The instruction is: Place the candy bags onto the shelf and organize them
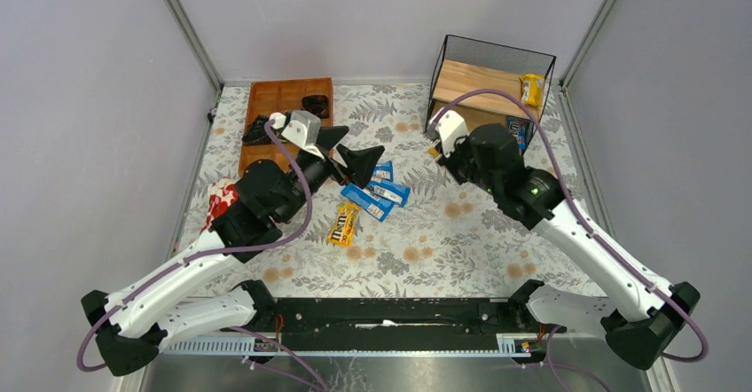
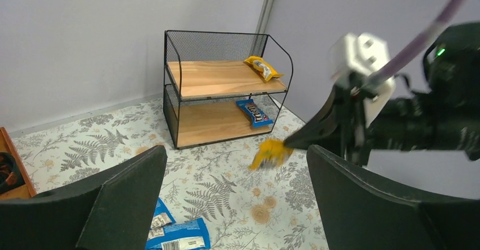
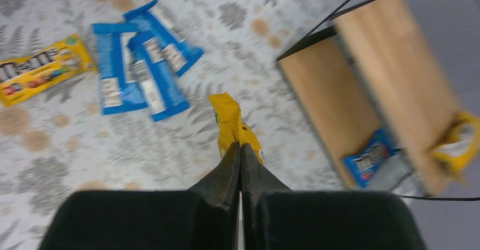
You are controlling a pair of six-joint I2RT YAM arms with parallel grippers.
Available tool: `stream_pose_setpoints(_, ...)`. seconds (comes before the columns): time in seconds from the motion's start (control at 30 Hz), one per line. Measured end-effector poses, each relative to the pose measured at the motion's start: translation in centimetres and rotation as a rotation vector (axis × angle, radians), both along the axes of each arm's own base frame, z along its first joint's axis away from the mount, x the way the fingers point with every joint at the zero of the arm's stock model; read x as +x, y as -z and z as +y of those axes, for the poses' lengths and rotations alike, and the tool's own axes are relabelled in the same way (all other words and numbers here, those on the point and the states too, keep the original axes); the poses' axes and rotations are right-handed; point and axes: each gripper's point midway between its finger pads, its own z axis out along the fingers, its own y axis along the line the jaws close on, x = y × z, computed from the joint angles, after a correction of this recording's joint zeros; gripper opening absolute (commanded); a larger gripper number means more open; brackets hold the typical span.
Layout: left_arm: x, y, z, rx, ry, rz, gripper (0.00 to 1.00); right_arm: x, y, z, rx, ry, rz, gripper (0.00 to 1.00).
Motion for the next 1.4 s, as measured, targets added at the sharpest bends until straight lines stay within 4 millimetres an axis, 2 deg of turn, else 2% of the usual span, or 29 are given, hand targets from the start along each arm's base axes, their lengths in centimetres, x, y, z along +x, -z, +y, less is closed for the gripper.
stream_pose_setpoints(0.07,0.2,0.2,-0.2,0.004,0.001,0.005,0.99,1.0,-2.2,-1.0,-0.041,-0.022,-0.087,0.0)
stream_pose_setpoints(0.17,0.5,1.0,-0.7,0.015,0.002,0.022,0.99,3.9,-5.0,-3.9,-0.094,-0.009,-0.187,0.0)
stream_pose_setpoints(0.33,1.0,2.5,-1.4,0.041,0.002,0.047,0.99,9.1,-7.5,-8.6,-0.159,0.031,-0.267,0.0)
stream_pose_setpoints(0.43,1.4,3.2,-1.8,0.056,0.001,0.059,0.99,12.8,-8.2,-10.6,-0.166,0.038,-0.288,0.0)
stream_pose_setpoints(0.7,1.9,4.4,-2.3,0.081,-0.004,0.075,0.99,19.9,-5.1,-14.7,-0.146,0.019,-0.24,0.0)
stream_pose_setpoints(0.8,1.9,4.6,-2.5,0.088,-0.004,0.075,0.99,21.9,-4.3,-15.6,-0.14,-0.003,-0.234,0.0)
stream_pose_setpoints(0.93,2.0,4.5,-2.4,0.096,-0.011,0.068,0.99,23.5,-3.9,-16.9,-0.156,-0.022,-0.24,0.0)
stream_pose_setpoints(1.07,2.2,4.6,-2.1,0.109,-0.031,0.057,0.99,25.0,-3.6,-17.4,-0.174,-0.073,-0.259,0.0)
stream_pose_setpoints(1.2,2.5,4.5,-1.9,0.119,-0.05,0.048,0.99,25.3,-2.2,-17.6,-0.195,-0.113,-0.245,0.0)
stream_pose_setpoints(1.4,2.6,4.5,-1.7,0.128,-0.062,0.041,0.99,25.2,-1.2,-17.7,-0.192,-0.169,-0.254,0.0)
